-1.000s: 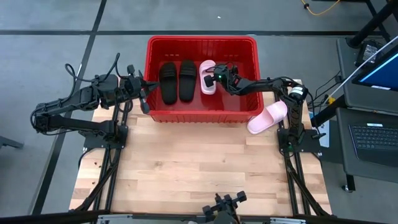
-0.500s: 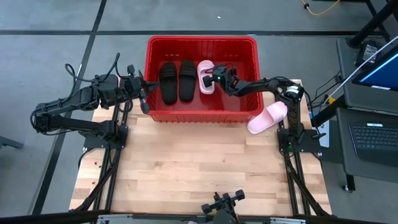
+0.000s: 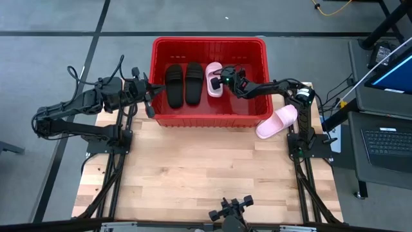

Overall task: Pick and place slides into bin
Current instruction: Put the pink slide into the red bin

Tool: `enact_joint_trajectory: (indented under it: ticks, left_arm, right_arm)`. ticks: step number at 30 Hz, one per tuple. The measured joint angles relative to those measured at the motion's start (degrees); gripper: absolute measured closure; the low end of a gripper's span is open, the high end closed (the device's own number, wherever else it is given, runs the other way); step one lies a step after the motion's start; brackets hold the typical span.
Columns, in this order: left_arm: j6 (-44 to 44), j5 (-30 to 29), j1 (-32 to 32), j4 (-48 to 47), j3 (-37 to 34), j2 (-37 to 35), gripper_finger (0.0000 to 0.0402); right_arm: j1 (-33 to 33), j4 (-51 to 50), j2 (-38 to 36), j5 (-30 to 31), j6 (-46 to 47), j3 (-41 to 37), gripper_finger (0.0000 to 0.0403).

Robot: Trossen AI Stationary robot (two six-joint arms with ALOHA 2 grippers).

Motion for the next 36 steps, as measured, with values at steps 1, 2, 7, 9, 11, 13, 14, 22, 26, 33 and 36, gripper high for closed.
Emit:
enact_joint_trajectory:
  ticks: [1, 2, 7, 9, 11, 13, 14, 22, 26, 33, 36]
  left_arm:
    - [0.0, 0.0, 0.0, 0.0, 0.0, 0.0, 0.0396]
    - [0.0, 0.0, 0.0, 0.0, 0.0, 0.0, 0.0396]
    - [-0.9, 0.0, 0.0, 0.0, 0.0, 0.0, 0.0396]
    - [-1.4, 0.0, 0.0, 0.0, 0.0, 0.0, 0.0396]
    - [-1.4, 0.0, 0.0, 0.0, 0.0, 0.0, 0.0396]
    - [-1.5, 0.0, 0.0, 0.0, 0.0, 0.0, 0.0396]
    - [-1.5, 0.0, 0.0, 0.0, 0.0, 0.0, 0.0396]
    - [-1.4, 0.0, 0.0, 0.0, 0.0, 0.0, 0.0396]
    - [-1.4, 0.0, 0.0, 0.0, 0.0, 0.0, 0.0396]
    - [-1.4, 0.0, 0.0, 0.0, 0.0, 0.0, 0.0396]
    - [-1.3, 0.0, 0.0, 0.0, 0.0, 0.0, 0.0396]
  right_arm:
    - [0.0, 0.0, 0.0, -0.7, 0.0, 0.0, 0.0383]
    - [0.0, 0.0, 0.0, -0.9, 0.0, 0.0, 0.0385]
    - [-0.1, 0.0, 0.0, -1.0, 0.1, 0.0, 0.0378]
    - [-0.4, 0.0, 0.0, -1.0, 0.3, 0.0, 0.0364]
    - [-0.4, 0.0, 0.0, -0.9, 0.9, 0.0, 0.0347]
    - [-0.5, -0.1, 0.0, -1.0, 1.9, 0.0, 0.0333]
    - [-0.5, -0.1, 0.0, -0.9, 2.2, 0.0, 0.0327]
    - [-0.5, 0.1, 0.0, -2.3, 4.8, 0.0, 0.0314]
    - [-0.4, 0.0, 0.0, -2.5, 4.7, 0.0, 0.0315]
    - [-0.8, 0.0, 0.0, -2.6, 2.4, 0.0, 0.0302]
    - [-0.7, 0.1, 0.0, -3.6, 1.7, 0.0, 0.0289]
